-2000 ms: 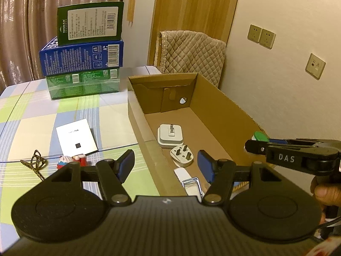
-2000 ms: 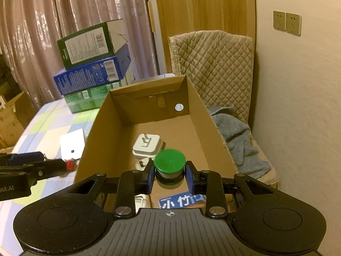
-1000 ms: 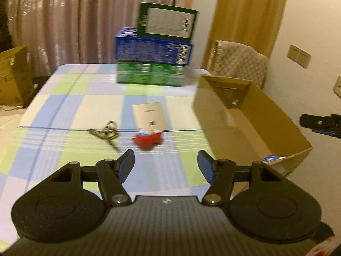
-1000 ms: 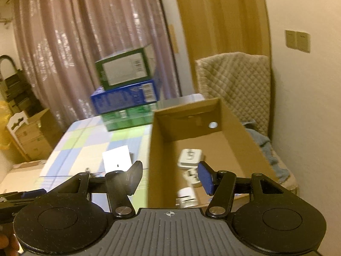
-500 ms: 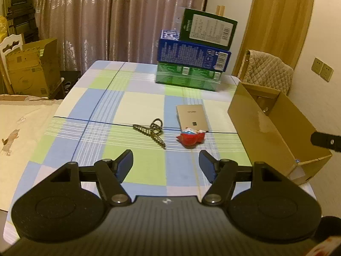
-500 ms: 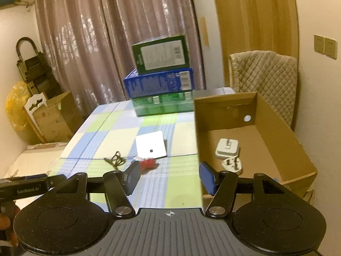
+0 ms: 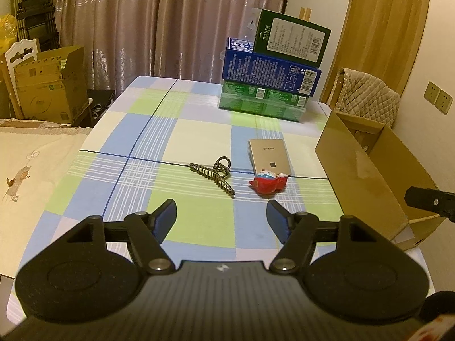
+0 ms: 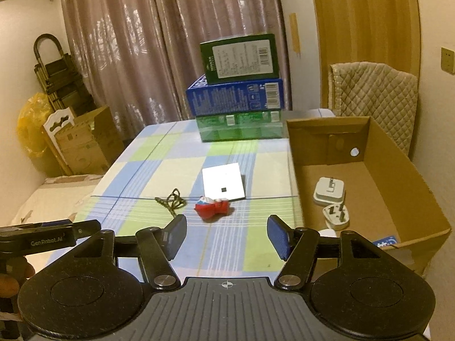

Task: Organize rigid objects
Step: 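Withdraw both tools from the box back over the table, then reach for and grasp the red Doraemon figure with the right tool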

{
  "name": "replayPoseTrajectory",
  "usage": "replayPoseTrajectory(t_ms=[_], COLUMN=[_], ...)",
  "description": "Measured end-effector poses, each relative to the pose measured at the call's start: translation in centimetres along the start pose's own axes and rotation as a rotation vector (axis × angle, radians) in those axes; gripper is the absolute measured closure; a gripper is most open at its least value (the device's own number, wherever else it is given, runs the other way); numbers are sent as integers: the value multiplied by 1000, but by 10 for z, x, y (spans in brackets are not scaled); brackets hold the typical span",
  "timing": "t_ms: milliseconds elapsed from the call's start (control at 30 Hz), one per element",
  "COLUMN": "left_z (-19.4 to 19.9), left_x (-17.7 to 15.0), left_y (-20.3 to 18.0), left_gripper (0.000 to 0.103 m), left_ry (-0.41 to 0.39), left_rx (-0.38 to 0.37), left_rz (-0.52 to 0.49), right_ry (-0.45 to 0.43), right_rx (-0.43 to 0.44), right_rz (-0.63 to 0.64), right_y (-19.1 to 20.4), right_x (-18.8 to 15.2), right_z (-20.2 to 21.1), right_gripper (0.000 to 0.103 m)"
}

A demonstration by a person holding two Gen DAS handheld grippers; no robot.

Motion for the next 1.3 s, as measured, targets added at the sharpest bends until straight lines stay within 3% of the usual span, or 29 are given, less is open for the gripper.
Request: replayPoseTrajectory(t_ms=[333, 700, 900, 1300], left_z=[-27, -85, -130, -189], left_x=[5, 18, 18, 27], left_y=[15, 26, 30, 29], left_gripper=[36, 35, 35, 35], left_ry=[13, 23, 51, 51], left_rx=[23, 37, 38, -20], left_rz=[1, -23, -48, -61], right_ry=[29, 55, 95, 56], right_rx=[35, 32, 29, 8], right_rz=[27, 39, 43, 80], right_y=[12, 8, -3, -15], right_x=[-2, -9, -20, -46], right_z=[-30, -106, -160, -244], right_gripper=[38, 15, 14, 14])
Point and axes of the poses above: each gripper's, at about its wrist camera, not at the fingertips, and z roughly against the way its jaws point, y to its left, x to its top, the point moved 3 cm from there along -z, roughly the way its jaws point, and after that the axes turned 6 degrees about x, right-handed, at the moved point
